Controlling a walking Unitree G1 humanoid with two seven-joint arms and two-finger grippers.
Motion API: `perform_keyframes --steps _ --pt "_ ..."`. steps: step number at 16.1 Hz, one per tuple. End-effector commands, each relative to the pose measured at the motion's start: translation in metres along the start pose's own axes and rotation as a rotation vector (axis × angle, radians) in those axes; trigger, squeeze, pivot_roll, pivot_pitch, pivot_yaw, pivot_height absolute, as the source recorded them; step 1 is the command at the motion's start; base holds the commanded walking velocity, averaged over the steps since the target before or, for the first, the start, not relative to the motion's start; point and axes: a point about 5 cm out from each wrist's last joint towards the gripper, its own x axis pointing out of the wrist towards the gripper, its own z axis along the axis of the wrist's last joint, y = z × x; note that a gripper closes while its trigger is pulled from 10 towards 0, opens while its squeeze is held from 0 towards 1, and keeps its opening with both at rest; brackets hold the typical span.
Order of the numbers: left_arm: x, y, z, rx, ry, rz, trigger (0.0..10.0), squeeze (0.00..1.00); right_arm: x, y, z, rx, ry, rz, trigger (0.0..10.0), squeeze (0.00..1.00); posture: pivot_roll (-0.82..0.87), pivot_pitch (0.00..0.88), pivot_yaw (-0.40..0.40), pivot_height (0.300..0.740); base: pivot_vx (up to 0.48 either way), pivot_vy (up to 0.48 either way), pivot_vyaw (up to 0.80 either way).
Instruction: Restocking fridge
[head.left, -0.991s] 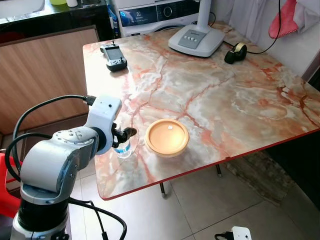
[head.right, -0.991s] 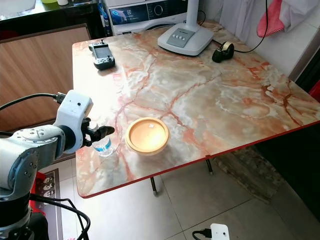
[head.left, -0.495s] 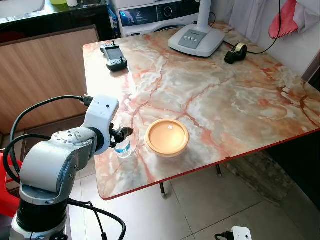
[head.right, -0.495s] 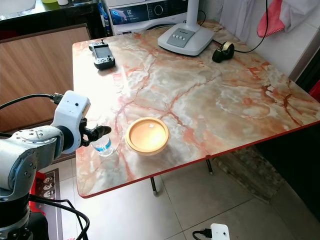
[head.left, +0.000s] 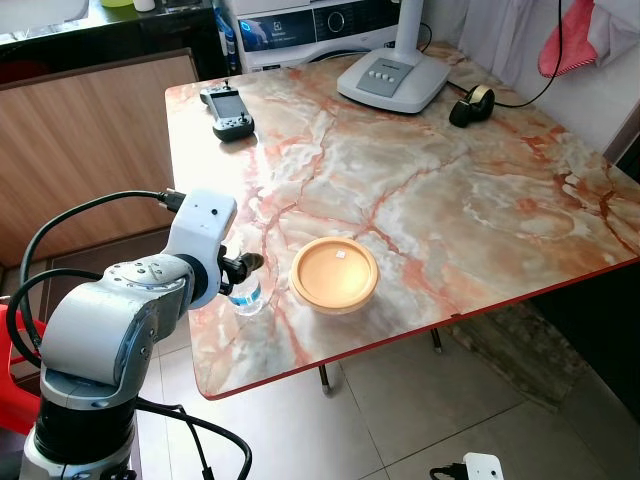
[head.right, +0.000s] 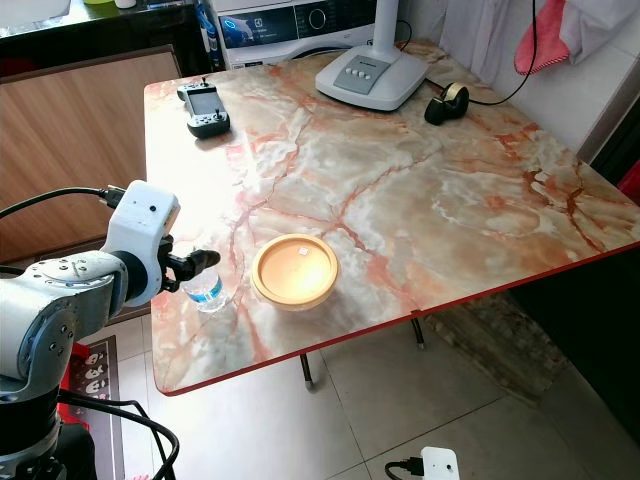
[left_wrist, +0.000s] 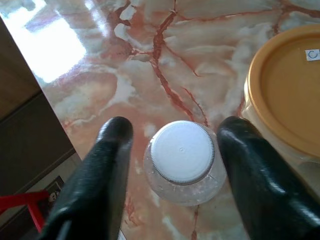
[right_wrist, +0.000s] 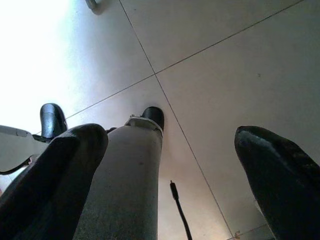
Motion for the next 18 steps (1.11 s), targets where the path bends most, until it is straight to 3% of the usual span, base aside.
perform_keyframes --steps 1,2,3,4,15,18 --pt "0.001 0.004 -0.003 -0.013 0.005 0.025 0.9 0.00 -0.001 -0.001 -0.006 -0.008 0.024 -0.001 10.0 0.00 0.20 0.119 -0.009 0.740 0.000 0.000 0.00" --pt "0.001 0.005 -0.003 -0.013 0.006 0.027 1.3 0.00 -0.001 -0.001 -0.006 -0.008 0.025 -0.001 10.0 0.00 0.20 0.119 -0.009 0.740 0.000 0.000 0.00" --pt "0.000 0.005 -0.003 -0.012 0.004 0.028 0.2 0.00 -0.001 -0.001 -0.006 -0.008 0.025 0.000 10.0 0.00 0.20 0.120 -0.009 0.740 0.000 0.000 0.00" --pt "0.000 0.005 -0.003 -0.011 0.004 0.030 0.0 0.00 -0.001 -0.001 -0.006 -0.008 0.026 0.000 10.0 0.00 0.20 0.121 -0.009 0.740 0.000 0.000 0.00" --pt "0.007 0.001 -0.014 -0.025 0.032 0.013 0.0 0.00 -0.001 0.000 -0.007 -0.008 0.031 0.008 10.0 0.00 0.19 0.125 -0.004 0.740 0.000 0.000 0.00" --pt "0.006 0.025 -0.002 -0.023 -0.058 0.184 0.0 0.00 -0.001 0.000 -0.008 -0.009 0.033 0.009 10.0 0.00 0.19 0.127 -0.003 0.740 0.000 0.000 0.00"
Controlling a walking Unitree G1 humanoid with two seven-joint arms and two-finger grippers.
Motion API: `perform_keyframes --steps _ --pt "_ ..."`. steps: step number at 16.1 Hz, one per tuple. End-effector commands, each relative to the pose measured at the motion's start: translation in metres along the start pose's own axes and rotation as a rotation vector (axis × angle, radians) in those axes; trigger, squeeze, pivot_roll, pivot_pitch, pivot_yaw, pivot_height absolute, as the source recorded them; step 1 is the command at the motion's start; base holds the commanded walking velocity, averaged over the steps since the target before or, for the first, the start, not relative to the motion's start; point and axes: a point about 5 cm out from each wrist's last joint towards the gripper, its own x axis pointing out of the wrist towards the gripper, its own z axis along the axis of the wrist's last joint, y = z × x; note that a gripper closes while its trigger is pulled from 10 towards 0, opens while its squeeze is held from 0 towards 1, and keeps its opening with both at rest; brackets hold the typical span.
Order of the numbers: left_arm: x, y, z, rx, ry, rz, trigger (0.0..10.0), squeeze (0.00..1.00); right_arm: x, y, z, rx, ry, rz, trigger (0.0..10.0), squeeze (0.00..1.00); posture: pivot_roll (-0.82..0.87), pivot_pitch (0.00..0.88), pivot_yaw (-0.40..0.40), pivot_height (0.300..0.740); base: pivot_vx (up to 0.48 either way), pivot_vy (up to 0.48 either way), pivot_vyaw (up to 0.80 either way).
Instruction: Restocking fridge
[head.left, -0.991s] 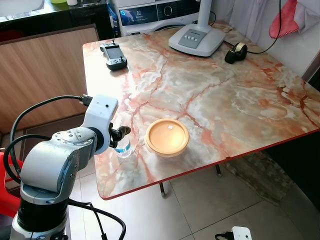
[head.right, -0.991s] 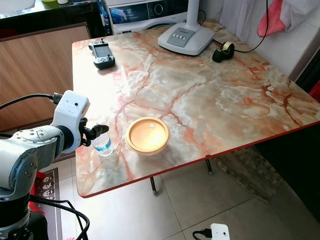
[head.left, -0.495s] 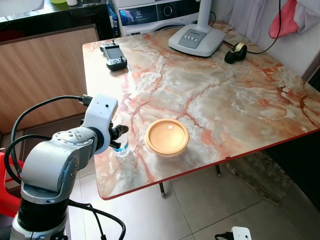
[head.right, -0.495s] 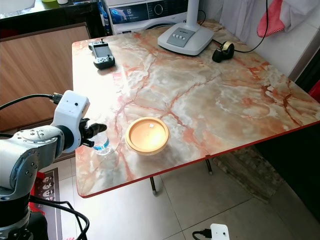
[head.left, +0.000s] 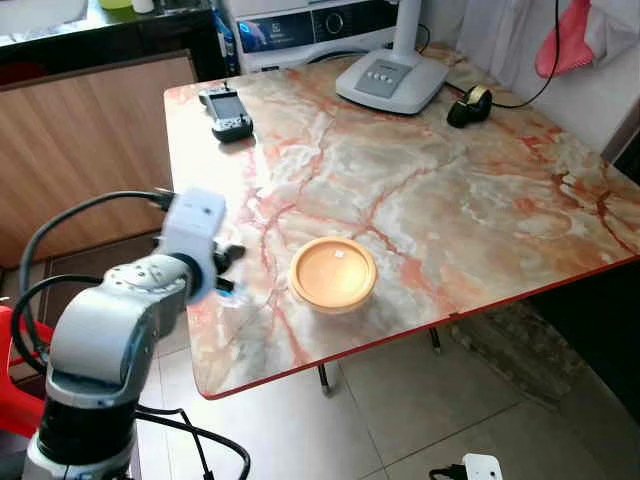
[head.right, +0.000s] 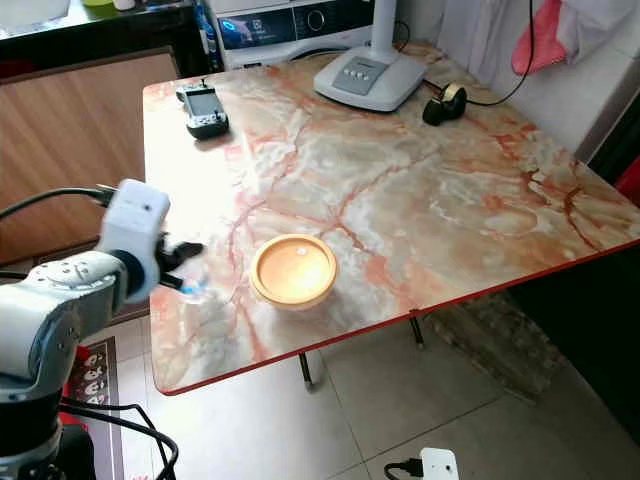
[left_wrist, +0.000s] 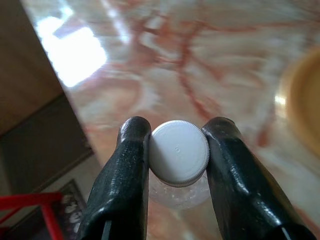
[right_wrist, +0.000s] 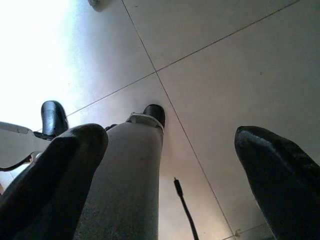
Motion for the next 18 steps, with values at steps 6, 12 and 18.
perform_keyframes --steps 6,12,18 --pt "-0.003 0.069 -0.004 0.015 -0.086 0.446 10.0 0.00 -0.002 0.001 -0.010 0.001 0.028 0.002 10.0 0.00 0.19 0.115 0.007 0.740 0.000 0.000 0.00" --pt "-0.010 0.120 -0.127 -0.085 0.110 0.716 10.0 0.00 -0.002 0.005 -0.015 0.011 0.033 0.003 10.0 0.00 0.20 0.102 0.019 0.740 0.000 0.000 0.00" --pt "-0.004 0.081 -0.254 -0.200 0.334 0.556 10.0 0.00 0.000 0.017 -0.016 0.019 0.032 0.025 10.0 0.00 0.23 0.126 -0.005 0.740 0.000 0.000 0.00"
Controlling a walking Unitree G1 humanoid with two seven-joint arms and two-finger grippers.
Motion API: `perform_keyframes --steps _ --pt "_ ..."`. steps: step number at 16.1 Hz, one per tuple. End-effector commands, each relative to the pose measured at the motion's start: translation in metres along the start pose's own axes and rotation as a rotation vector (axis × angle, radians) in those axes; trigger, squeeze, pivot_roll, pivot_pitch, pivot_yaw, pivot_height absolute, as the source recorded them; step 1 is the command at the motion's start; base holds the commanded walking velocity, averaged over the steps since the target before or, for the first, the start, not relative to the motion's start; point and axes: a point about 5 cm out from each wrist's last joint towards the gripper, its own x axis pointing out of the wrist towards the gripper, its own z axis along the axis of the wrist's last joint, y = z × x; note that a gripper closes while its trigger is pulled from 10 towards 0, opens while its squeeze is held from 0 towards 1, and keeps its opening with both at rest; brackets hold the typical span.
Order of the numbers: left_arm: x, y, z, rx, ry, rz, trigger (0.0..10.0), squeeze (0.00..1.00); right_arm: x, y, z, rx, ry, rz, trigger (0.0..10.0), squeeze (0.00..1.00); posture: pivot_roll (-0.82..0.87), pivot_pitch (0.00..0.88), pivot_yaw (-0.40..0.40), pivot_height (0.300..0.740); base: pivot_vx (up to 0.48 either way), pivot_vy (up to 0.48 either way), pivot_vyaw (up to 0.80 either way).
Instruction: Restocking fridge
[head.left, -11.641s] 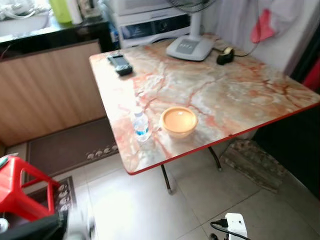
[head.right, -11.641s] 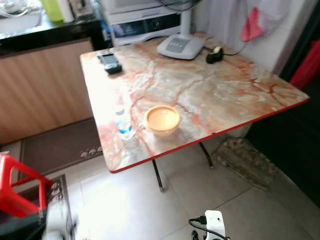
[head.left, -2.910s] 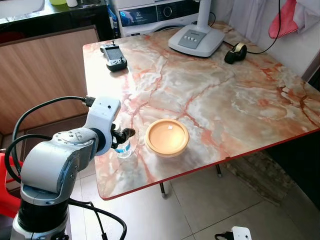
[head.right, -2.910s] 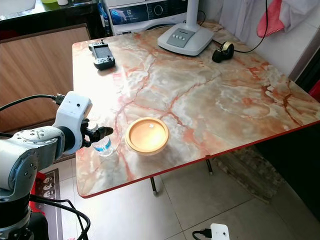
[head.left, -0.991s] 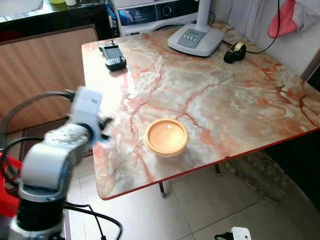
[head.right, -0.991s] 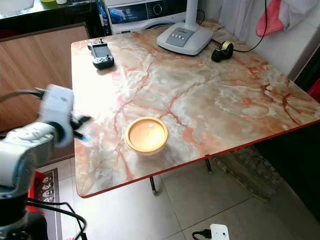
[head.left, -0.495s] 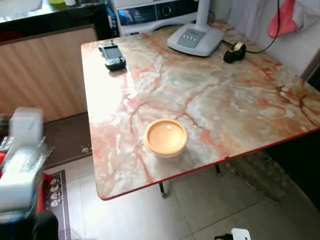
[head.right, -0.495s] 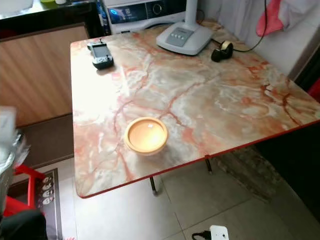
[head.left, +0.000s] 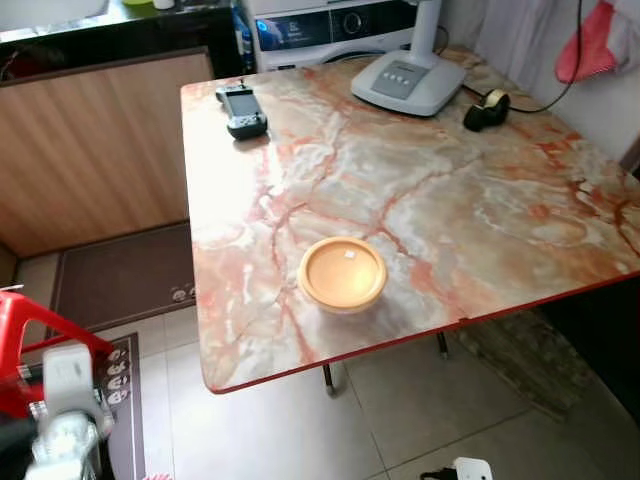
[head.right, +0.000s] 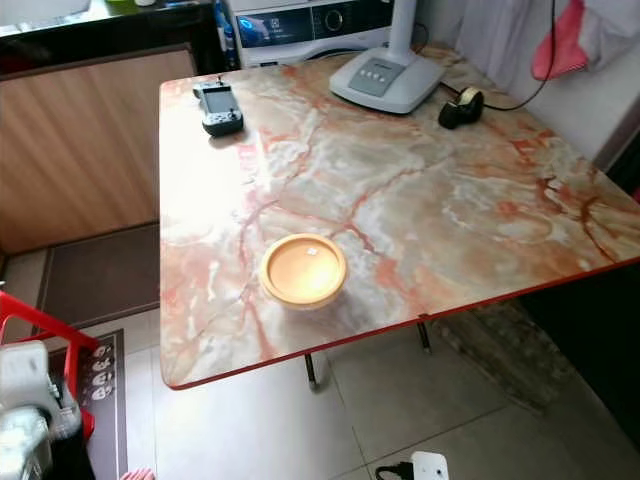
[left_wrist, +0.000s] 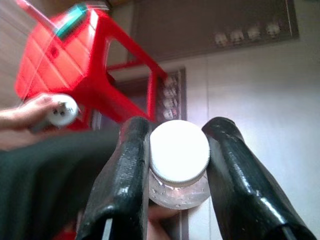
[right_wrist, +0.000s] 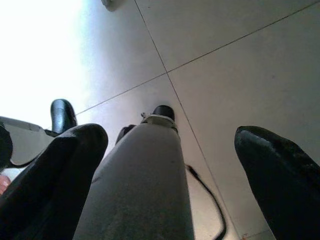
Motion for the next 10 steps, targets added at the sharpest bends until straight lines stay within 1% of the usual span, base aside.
perform_keyframes --steps 1,2,3,4,5,6,7,8,10 --pt "0.001 -0.004 -0.018 0.001 0.051 -0.024 10.0 0.00 -0.001 0.001 -0.009 0.003 0.032 0.002 10.0 0.00 0.23 0.125 -0.007 0.740 0.000 0.000 0.00" --pt "0.002 -0.012 -0.034 0.027 0.090 -0.051 10.0 0.00 -0.001 0.000 -0.009 0.002 0.030 -0.001 10.0 0.00 0.23 0.129 -0.011 0.740 0.000 0.000 0.00" --pt "0.002 -0.017 -0.043 0.058 0.124 -0.062 10.0 0.00 -0.002 -0.002 -0.008 0.005 0.028 -0.008 10.0 0.00 0.21 0.127 -0.011 0.740 0.000 0.000 0.00" --pt "0.001 -0.025 -0.052 0.067 0.151 -0.081 10.0 0.00 -0.002 -0.005 -0.008 0.018 0.021 -0.021 10.0 0.00 0.19 0.126 -0.006 0.740 0.000 0.000 0.00" --pt "-0.001 -0.037 -0.062 0.103 0.174 -0.120 10.0 0.00 -0.003 -0.009 -0.008 0.034 0.011 -0.035 10.0 0.00 0.17 0.124 -0.002 0.740 0.000 0.000 0.00" --pt "-0.004 -0.052 -0.071 0.118 0.194 -0.166 10.0 0.00 -0.005 -0.015 -0.009 0.059 -0.001 -0.054 10.0 0.00 0.14 0.123 0.002 0.740 0.000 0.000 0.00" --pt "-0.008 -0.061 -0.078 0.147 0.209 -0.197 10.0 0.00 -0.006 -0.020 -0.011 0.077 -0.007 -0.067 10.0 0.00 0.11 0.122 0.006 0.740 0.000 0.000 0.00" --pt "-0.013 -0.070 -0.086 0.214 0.229 -0.230 10.0 0.00 -0.008 -0.025 -0.012 0.065 -0.003 -0.077 10.0 0.00 0.09 0.129 0.009 0.740 0.000 0.000 0.00" --pt "-0.018 -0.079 -0.094 0.256 0.235 -0.267 10.0 0.00 -0.010 -0.033 -0.013 0.031 -0.001 -0.082 10.0 0.00 0.02 0.149 0.027 0.740 0.000 0.000 0.00"
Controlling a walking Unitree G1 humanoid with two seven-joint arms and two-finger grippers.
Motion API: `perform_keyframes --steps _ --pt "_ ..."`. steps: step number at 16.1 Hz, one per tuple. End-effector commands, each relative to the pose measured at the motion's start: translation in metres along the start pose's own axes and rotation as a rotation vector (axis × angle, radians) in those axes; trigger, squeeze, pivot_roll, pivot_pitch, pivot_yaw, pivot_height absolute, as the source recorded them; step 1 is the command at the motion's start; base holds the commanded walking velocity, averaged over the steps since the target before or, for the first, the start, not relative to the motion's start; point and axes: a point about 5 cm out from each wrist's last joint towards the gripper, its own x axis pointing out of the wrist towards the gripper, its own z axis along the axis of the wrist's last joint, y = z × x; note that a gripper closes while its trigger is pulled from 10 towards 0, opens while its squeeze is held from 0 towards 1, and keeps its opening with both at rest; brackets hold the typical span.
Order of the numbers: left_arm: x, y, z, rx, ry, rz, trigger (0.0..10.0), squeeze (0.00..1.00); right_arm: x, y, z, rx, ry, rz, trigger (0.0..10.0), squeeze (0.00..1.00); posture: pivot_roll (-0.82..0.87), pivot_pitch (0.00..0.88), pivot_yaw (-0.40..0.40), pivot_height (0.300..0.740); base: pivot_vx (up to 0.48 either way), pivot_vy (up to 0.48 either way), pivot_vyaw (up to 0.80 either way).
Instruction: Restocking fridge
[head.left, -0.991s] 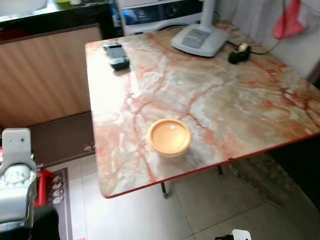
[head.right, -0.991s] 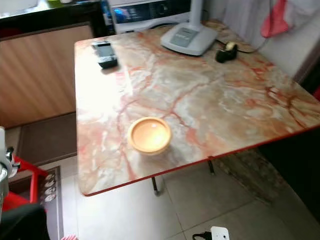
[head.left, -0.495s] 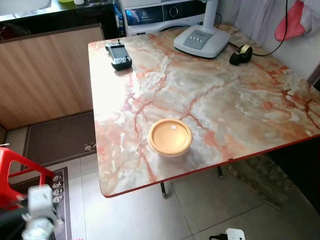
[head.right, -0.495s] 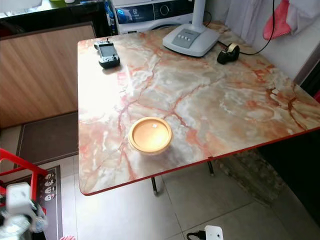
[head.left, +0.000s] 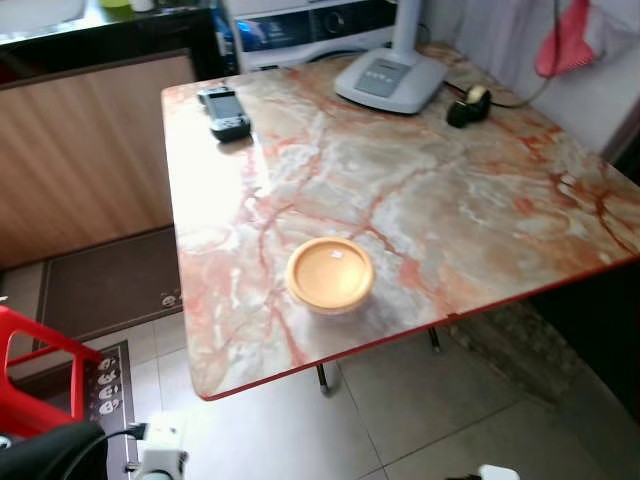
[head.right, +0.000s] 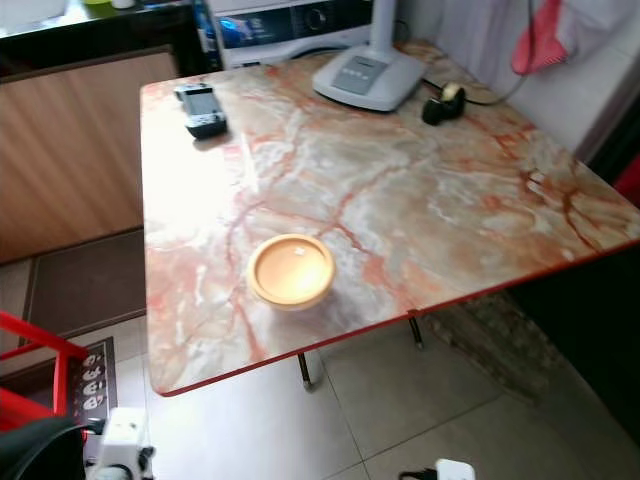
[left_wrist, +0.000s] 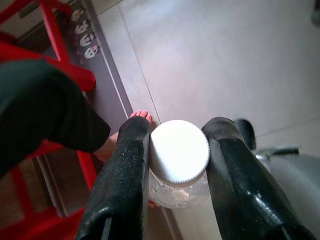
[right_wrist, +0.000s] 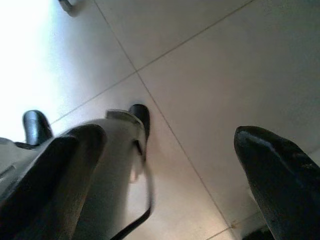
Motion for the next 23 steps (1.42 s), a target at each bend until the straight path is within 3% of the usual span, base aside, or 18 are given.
perform_keyframes --steps 1,4,6,9,11,17,23 --pt "-0.001 -0.001 -0.010 0.019 0.026 0.006 10.0 0.00 -0.002 -0.001 -0.006 -0.063 0.018 0.016 10.0 0.00 -0.02 0.151 0.045 0.740 0.000 0.000 0.00" --pt "-0.001 -0.001 -0.011 0.041 0.041 0.007 10.0 0.00 -0.001 0.001 -0.005 0.031 -0.012 -0.022 10.0 0.00 -0.04 0.143 0.071 0.740 0.000 0.000 0.00" --pt "0.001 0.010 -0.007 0.060 0.033 0.032 10.0 0.00 0.002 0.012 0.001 0.065 -0.027 -0.006 10.0 0.00 -0.01 0.141 0.040 0.740 0.000 0.000 0.00" --pt "0.002 0.016 -0.007 0.035 0.031 0.042 10.0 0.00 0.005 0.027 0.004 0.014 -0.007 0.056 10.0 0.00 0.01 0.136 0.008 0.740 0.000 0.000 0.00" --pt "0.003 0.011 -0.002 0.044 0.023 0.019 10.0 0.00 0.007 0.030 0.010 0.028 -0.019 0.053 10.0 0.00 0.04 0.133 0.002 0.740 0.000 0.000 0.00" --pt "0.002 -0.020 0.003 0.030 0.028 -0.019 10.0 0.00 0.009 0.013 0.034 0.097 -0.076 -0.037 10.0 0.00 0.03 0.055 -0.008 0.740 0.000 0.000 0.00" --pt "0.003 -0.017 0.002 0.029 0.034 -0.015 10.0 0.00 0.012 0.018 0.049 0.084 -0.095 -0.018 10.0 0.00 0.06 0.006 -0.019 0.740 0.000 0.000 0.00"
